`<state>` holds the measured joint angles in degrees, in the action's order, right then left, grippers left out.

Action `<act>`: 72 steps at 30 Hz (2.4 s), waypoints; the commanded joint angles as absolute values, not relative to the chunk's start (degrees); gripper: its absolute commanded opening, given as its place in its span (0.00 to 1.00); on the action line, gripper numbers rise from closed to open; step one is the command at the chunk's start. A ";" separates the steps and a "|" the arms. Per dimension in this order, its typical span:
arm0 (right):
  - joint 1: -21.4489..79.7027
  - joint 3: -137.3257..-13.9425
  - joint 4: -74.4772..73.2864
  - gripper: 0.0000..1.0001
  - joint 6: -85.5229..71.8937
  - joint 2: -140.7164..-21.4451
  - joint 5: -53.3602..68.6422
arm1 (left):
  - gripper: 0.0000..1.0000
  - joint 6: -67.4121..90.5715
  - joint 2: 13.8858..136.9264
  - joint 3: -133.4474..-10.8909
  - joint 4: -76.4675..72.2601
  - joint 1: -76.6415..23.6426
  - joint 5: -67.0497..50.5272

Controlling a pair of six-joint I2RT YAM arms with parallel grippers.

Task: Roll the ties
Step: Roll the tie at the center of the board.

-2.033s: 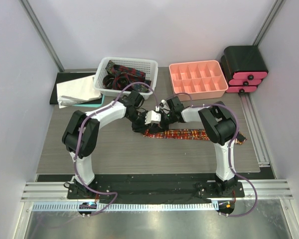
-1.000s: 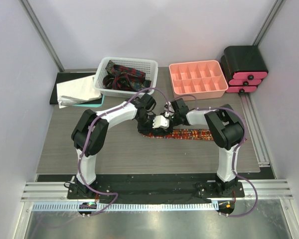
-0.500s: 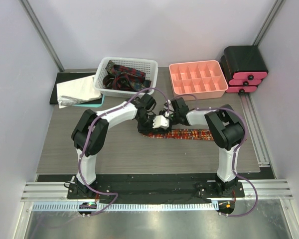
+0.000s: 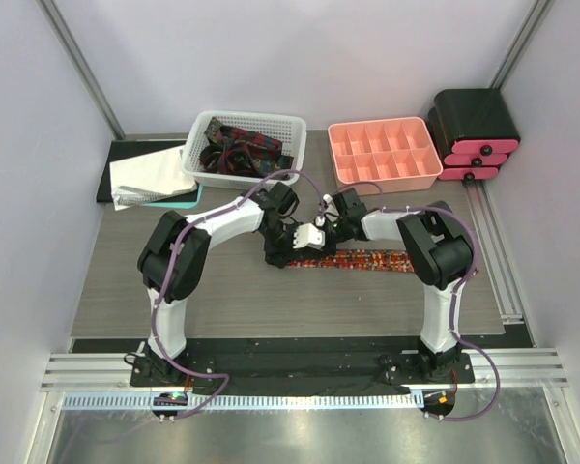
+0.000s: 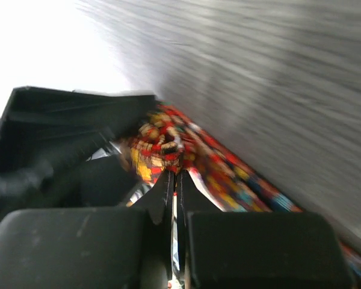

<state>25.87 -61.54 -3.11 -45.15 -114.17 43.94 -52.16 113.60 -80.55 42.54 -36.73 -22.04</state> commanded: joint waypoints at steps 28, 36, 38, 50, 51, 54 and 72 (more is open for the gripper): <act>27.68 -66.10 -8.89 0.01 -37.17 -123.48 40.17 | 1.00 -49.57 99.32 -63.72 20.83 -28.21 -40.08; 28.74 -62.58 -6.42 0.01 -38.59 -123.31 41.31 | 0.93 -40.99 94.43 -59.54 19.65 -29.97 -39.54; 28.74 -61.88 -6.59 0.01 -37.89 -123.05 41.66 | 0.96 -37.02 91.16 -54.43 12.78 -30.32 -40.86; 28.21 -58.62 -9.67 0.01 -31.47 -122.26 44.12 | 0.96 -19.25 86.92 -36.22 -22.05 -33.22 -35.60; 28.13 -58.62 -10.10 0.01 -31.29 -122.43 44.21 | 0.96 -19.51 87.36 -35.25 -22.93 -33.22 -35.60; 27.95 -58.54 -10.81 0.01 -31.11 -122.43 44.74 | 0.93 -21.62 89.21 -34.11 -25.75 -33.22 -35.59; 25.49 -54.76 -7.73 0.01 -34.80 -120.15 46.40 | 0.39 -29.71 98.61 -42.09 -9.33 -37.18 -30.94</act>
<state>26.15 -58.35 -0.93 -35.05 -118.80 56.36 -27.53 95.70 -38.76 -14.35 -35.97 -33.91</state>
